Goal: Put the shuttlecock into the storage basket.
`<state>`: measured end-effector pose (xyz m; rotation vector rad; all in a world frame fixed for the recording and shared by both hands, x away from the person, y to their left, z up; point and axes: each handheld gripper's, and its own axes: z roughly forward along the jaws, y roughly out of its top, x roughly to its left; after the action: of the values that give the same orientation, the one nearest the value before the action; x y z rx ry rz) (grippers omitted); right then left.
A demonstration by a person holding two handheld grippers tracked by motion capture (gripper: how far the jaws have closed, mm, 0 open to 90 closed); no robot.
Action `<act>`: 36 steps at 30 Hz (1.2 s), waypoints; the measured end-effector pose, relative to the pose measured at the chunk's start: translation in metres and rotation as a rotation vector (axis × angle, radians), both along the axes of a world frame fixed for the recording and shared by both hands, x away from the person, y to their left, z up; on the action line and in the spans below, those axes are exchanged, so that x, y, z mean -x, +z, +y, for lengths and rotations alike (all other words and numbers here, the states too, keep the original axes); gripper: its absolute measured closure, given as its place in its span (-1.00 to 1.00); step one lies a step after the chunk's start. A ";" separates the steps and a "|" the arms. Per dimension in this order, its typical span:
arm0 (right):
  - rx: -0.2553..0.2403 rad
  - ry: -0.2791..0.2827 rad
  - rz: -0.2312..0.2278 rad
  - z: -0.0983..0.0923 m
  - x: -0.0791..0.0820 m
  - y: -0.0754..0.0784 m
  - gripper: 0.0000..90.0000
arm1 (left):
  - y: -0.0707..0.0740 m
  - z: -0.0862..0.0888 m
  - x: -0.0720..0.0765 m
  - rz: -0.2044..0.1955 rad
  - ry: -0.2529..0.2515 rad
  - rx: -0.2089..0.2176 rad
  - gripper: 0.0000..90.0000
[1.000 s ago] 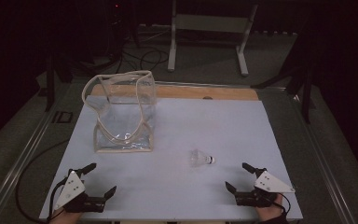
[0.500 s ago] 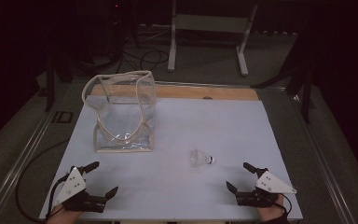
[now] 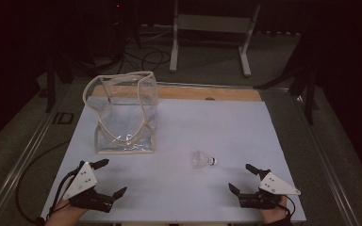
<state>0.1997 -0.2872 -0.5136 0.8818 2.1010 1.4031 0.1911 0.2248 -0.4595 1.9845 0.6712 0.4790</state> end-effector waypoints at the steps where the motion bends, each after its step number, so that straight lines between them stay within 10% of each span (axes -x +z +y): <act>1: -0.006 0.001 0.002 0.000 0.000 0.000 -0.81 | 0.001 -0.001 -0.001 0.002 -0.005 0.000 -0.99; 36: -0.017 0.020 0.009 0.000 -0.001 0.001 -0.80 | 0.027 -0.064 -0.023 0.046 -0.161 -0.142 -0.99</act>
<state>0.2004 -0.2870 -0.5123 0.8781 2.1132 1.4315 0.2145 0.1606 -0.4325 2.1695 0.5120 0.3938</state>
